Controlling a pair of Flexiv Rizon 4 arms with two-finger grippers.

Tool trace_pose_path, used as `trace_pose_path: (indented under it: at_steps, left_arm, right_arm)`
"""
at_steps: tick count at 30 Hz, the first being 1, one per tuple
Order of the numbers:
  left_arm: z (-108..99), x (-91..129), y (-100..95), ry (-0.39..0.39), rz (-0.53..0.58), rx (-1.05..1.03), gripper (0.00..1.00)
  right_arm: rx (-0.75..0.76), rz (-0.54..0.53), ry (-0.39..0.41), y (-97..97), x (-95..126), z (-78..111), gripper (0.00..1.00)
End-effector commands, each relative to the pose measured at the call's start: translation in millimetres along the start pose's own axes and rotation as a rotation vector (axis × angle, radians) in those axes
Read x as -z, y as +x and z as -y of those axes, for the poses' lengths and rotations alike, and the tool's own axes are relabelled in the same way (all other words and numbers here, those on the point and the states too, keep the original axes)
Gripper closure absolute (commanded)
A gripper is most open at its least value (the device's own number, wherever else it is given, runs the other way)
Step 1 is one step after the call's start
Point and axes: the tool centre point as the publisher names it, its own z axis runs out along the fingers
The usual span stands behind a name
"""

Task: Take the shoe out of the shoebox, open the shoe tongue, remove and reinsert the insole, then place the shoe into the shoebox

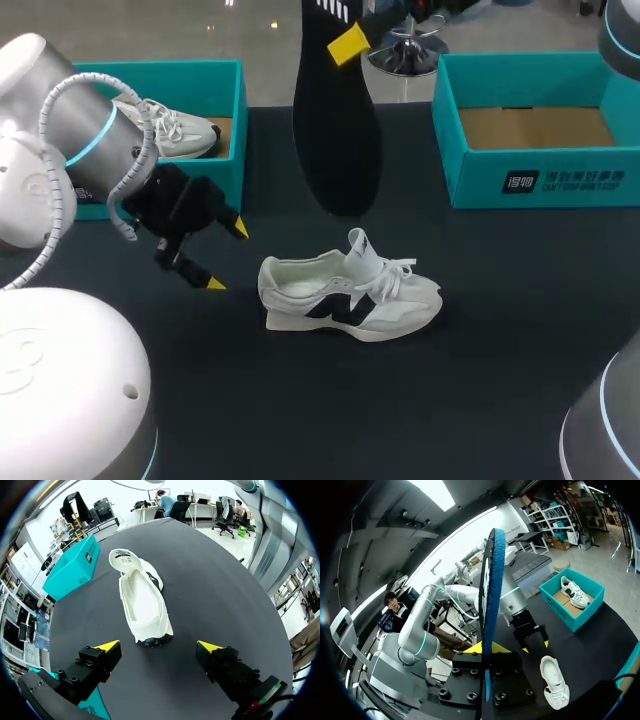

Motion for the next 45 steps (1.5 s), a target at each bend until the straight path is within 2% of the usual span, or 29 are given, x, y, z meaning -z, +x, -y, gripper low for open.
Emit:
trace_pose_path:
  at_steps: [1, 6, 8, 15, 23, 29, 33, 38, 45]
  left_arm:
    - [3.0, 0.1, -1.6, -0.011, -0.003, 0.007, 0.00]
    - [7.5, -1.5, -2.2, -0.070, 0.001, 0.012, 0.00]
    - [7.5, -1.5, -2.2, -0.070, 0.001, 0.012, 0.00]
    - [7.5, -1.5, -2.2, -0.070, 0.001, 0.012, 0.00]
    - [32.6, -14.3, -24.8, -0.094, 0.019, -0.007, 0.00]
    - [51.9, -40.2, -47.8, -0.125, 0.028, 0.000, 0.00]
    - [56.6, -60.7, -59.8, -0.138, 0.019, 0.018, 0.00]
    - [54.4, -86.7, -67.0, -0.176, -0.003, 0.037, 0.00]
    - [45.9, -111.7, -66.4, -0.206, -0.037, 0.051, 0.00]
  right_arm:
    - [-0.001, 0.001, 0.000, 2.0, 1.6, 1.8, 1.00]
    - [0.001, 0.001, -0.009, 5.2, 3.6, 4.9, 1.00]
    - [0.003, 0.033, 0.013, 5.7, 4.4, 6.1, 1.00]
    - [0.003, 0.033, 0.013, 5.7, 4.4, 6.1, 1.00]
    - [0.003, 0.033, 0.013, 5.7, 4.4, 6.1, 1.00]
    - [0.003, 0.033, 0.013, 5.7, 4.4, 6.1, 1.00]
    - [0.003, 0.033, 0.013, 5.7, 4.4, 6.1, 1.00]
    - [0.003, 0.033, 0.013, 5.7, 4.4, 6.1, 1.00]
    - [0.003, 0.033, 0.013, 5.7, 4.4, 6.1, 1.00]
